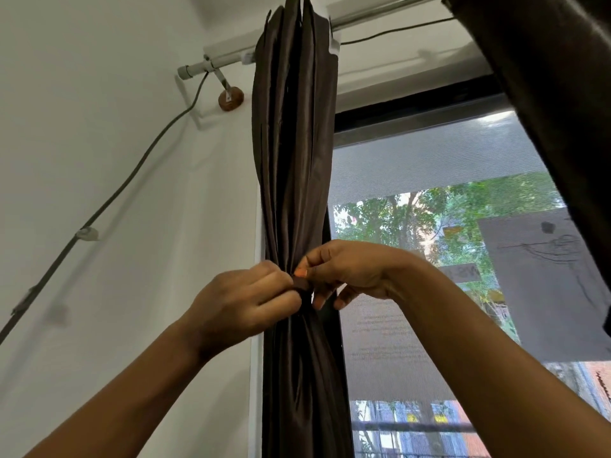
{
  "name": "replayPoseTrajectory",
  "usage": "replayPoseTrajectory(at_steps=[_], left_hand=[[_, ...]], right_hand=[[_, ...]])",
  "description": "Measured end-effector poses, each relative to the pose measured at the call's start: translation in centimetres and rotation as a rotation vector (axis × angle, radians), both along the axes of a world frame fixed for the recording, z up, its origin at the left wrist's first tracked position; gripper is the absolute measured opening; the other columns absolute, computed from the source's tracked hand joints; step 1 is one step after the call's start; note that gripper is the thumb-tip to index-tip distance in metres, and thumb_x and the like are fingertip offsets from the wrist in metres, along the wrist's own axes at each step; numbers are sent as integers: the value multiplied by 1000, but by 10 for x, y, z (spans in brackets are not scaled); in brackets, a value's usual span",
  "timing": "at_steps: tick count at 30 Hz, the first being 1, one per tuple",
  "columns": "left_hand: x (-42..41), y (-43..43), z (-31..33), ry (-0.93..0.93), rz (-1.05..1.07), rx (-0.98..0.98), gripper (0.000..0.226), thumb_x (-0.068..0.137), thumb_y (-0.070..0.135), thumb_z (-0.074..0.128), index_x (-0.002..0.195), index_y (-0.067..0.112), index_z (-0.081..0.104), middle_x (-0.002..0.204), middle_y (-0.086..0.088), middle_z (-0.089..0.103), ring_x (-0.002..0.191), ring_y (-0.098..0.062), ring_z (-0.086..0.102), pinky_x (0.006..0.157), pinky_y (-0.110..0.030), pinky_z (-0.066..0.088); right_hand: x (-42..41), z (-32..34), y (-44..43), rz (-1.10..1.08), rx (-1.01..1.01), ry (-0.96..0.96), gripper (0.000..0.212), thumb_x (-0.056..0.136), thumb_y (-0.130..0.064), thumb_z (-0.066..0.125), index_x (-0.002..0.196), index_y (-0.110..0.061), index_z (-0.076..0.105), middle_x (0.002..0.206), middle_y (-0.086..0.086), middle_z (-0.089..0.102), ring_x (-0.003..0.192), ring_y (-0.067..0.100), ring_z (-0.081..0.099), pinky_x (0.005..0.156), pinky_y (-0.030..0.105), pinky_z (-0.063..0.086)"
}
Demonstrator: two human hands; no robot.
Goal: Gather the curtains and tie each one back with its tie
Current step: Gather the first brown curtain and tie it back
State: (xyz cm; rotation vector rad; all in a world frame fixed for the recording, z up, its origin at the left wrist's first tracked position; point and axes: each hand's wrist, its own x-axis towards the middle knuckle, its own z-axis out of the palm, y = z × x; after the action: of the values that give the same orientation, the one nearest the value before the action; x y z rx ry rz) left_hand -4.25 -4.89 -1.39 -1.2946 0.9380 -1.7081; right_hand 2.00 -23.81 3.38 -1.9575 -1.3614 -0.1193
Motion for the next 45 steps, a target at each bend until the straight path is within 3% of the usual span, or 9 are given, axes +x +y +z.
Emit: replayPoseTrajectory(at_steps=[10, 17, 24, 28, 30, 35, 37, 40, 45], left_hand=[[-1, 3, 1, -8, -46, -10, 10, 88, 7, 63, 93, 9, 54, 73, -11, 67, 61, -24, 62, 48, -26, 44], [15, 17, -7, 82, -112, -159, 15, 82, 14, 75, 92, 11, 64, 75, -6, 69, 64, -18, 63, 52, -23, 45], [17, 16, -5, 180, -287, -418, 16, 83, 20, 69, 79, 5, 75, 76, -3, 73, 65, -17, 69, 58, -26, 56], [21, 16, -16, 323, -455, -571, 22, 81, 25, 68, 72, 6, 71, 68, 2, 67, 61, -4, 59, 61, -4, 39], [28, 21, -36, 392, -486, -629, 24, 80, 28, 70, 69, 6, 70, 65, 5, 65, 59, -3, 57, 56, -8, 42], [40, 35, -56, 765, -611, -876, 20, 79, 41, 76, 71, 24, 71, 68, 11, 70, 70, -4, 68, 66, -19, 55], [36, 37, -32, 929, -700, -949, 35, 79, 64, 59, 83, 31, 71, 85, 8, 72, 84, -7, 68, 74, -20, 54], [34, 28, 46, 1068, -948, -1174, 59, 83, 75, 40, 127, 37, 52, 134, 7, 55, 124, -17, 52, 98, -45, 46], [29, -12, 168, 1298, -857, -1280, 68, 90, 66, 42, 149, 38, 24, 155, 7, 31, 138, -23, 35, 104, -50, 32]], right_hand=[[-4, -12, -2, 13, 118, -45, 13, 91, -6, 54, 92, -17, 61, 72, -2, 54, 56, 4, 46, 47, 16, 39], [-9, -35, 13, -286, 297, -729, 15, 88, -19, 64, 101, -22, 70, 88, -10, 54, 77, 3, 53, 68, 15, 44], [-2, -36, 9, -299, 636, -537, 18, 84, -16, 68, 77, -29, 60, 77, -10, 63, 70, 7, 64, 61, 27, 58], [8, -32, 1, -266, 776, -329, 19, 84, -12, 68, 75, -25, 59, 78, 1, 66, 72, 17, 68, 62, 35, 60], [18, -42, -3, -257, 849, -193, 18, 85, -9, 68, 74, -21, 59, 76, 5, 64, 70, 24, 67, 66, 41, 60], [33, -58, -9, -326, 550, -166, 9, 88, -21, 65, 82, -22, 57, 88, 3, 65, 80, 19, 65, 72, 42, 59], [30, -36, -20, -280, 390, -83, 32, 81, -42, 68, 104, -24, 56, 112, 1, 60, 98, 16, 59, 76, 38, 56], [24, 22, -16, -282, 507, -58, 90, 69, -66, 59, 143, -26, 28, 149, 6, 33, 127, 27, 42, 88, 40, 44], [30, 119, 29, -180, 812, -103, 65, 90, -46, 56, 144, -19, 32, 139, 9, 48, 117, 26, 51, 88, 38, 48]])
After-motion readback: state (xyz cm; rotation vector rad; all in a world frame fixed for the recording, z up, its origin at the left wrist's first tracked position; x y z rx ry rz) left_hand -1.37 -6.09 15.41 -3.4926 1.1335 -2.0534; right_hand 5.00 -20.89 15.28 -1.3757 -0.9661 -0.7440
